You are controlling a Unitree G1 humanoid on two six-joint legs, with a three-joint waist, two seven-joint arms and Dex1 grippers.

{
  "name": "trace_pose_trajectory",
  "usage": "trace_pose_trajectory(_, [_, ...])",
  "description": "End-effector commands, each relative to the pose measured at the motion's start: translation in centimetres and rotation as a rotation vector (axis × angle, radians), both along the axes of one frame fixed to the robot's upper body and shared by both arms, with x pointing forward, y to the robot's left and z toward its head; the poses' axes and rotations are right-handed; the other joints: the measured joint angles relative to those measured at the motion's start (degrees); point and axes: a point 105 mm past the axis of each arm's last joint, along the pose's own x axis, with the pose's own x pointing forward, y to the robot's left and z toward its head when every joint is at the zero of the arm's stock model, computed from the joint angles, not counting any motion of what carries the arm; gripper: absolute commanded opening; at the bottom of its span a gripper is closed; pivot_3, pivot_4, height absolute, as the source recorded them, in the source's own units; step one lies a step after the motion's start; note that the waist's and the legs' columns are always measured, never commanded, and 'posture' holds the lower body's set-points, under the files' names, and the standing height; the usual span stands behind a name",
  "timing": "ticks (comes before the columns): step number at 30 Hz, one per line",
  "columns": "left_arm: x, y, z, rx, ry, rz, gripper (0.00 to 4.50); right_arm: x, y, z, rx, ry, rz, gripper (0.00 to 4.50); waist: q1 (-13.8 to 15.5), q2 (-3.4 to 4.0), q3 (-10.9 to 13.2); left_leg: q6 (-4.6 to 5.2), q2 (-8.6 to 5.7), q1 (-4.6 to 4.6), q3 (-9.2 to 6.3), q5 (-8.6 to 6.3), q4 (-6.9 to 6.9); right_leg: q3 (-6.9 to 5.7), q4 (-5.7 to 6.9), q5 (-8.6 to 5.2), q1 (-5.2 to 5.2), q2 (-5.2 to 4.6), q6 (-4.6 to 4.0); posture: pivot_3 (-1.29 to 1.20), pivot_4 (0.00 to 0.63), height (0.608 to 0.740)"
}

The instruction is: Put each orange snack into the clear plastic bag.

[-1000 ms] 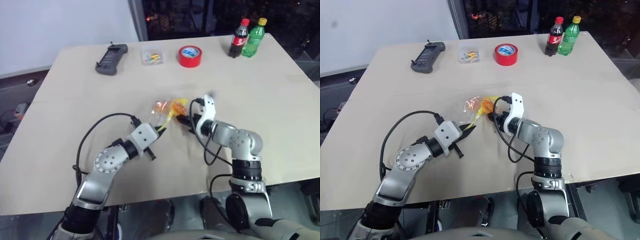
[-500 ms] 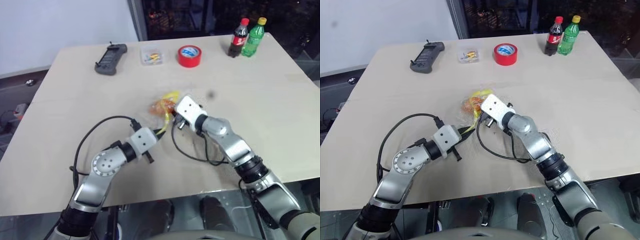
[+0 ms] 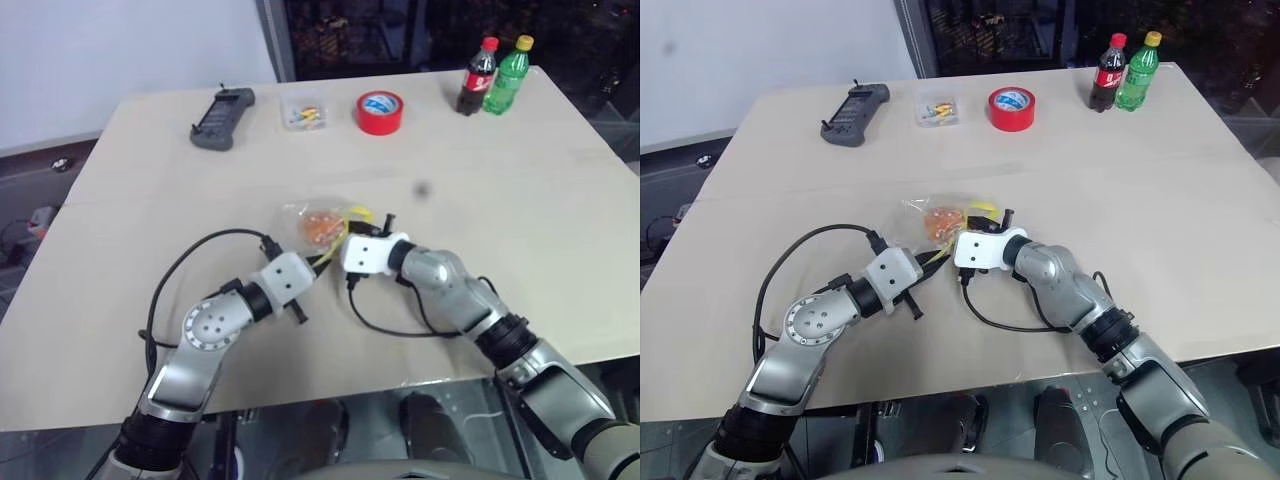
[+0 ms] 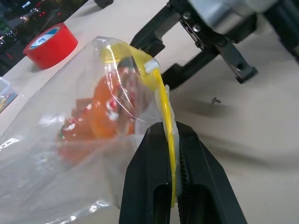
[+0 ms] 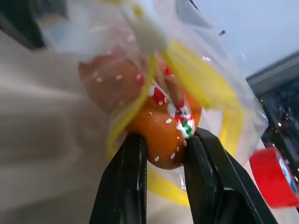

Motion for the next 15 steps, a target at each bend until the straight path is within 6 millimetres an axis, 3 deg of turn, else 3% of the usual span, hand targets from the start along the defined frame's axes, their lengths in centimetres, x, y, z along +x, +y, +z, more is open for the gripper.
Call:
trace_pose_trajectory(1, [-0.1, 0.2, 1.0, 0.006, -0.054, -0.002, 0.0, -0.3, 1.6, 2.5, 0.098, 0.014, 0.06, 2.42, -0.1, 0.0, 0.0, 0.0, 0.02, 0.0, 0.0, 0.0, 0.0, 0.01, -0.02, 0.03, 0.0, 0.02, -0.04, 0.0, 0.15, 0.74])
trace_pose_trajectory(2, [-0.1, 0.4, 1.1, 0.003, -0.055, 0.006, 0.0, -0.2, 1.6, 2.7, 0.093, 0.012, 0.062, 2.59, -0.1, 0.0, 0.0, 0.0, 0.03, 0.01, 0.01, 0.0, 0.0, 0.02, -0.02, 0.03, 0.0, 0.04, -0.05, 0.0, 0.15, 0.74])
trace_pose_trajectory(6, [0.3, 1.1, 1.5, -0.047, -0.046, 0.049, 0.0, 0.2, 0.8, 3.1, 0.102, 0.013, 0.035, 4.35, 0.1, 0.0, 0.0, -0.01, 0.04, 0.01, -0.01, 0.0, 0.0, 0.0, -0.03, 0.04, 0.01, 0.05, -0.07, 0.0, 0.15, 0.74])
trace_pose_trajectory(12, [1.5, 3.4, 2.5, -0.195, -0.004, 0.167, 0.0, -1.2, -2.6, 4.2, 0.124, 0.09, 0.059, 4.46, 0.3, -0.01, 0.0, -0.01, 0.03, 0.0, -0.07, 0.0, 0.0, -0.07, -0.14, 0.05, 0.08, 0.04, -0.08, 0.0, 0.15, 0.74])
trace_pose_trajectory(15, [1.6, 4.0, 3.0, -0.258, 0.022, 0.159, 0.0, -0.8, -4.9, 3.7, -0.003, 0.028, 0.012, 4.46, 0.2, -0.01, 0.0, -0.01, 0.05, 0.01, -0.07, 0.0, -0.01, -0.09, -0.17, 0.06, 0.09, 0.04, -0.08, 0.0, 0.15, 0.74])
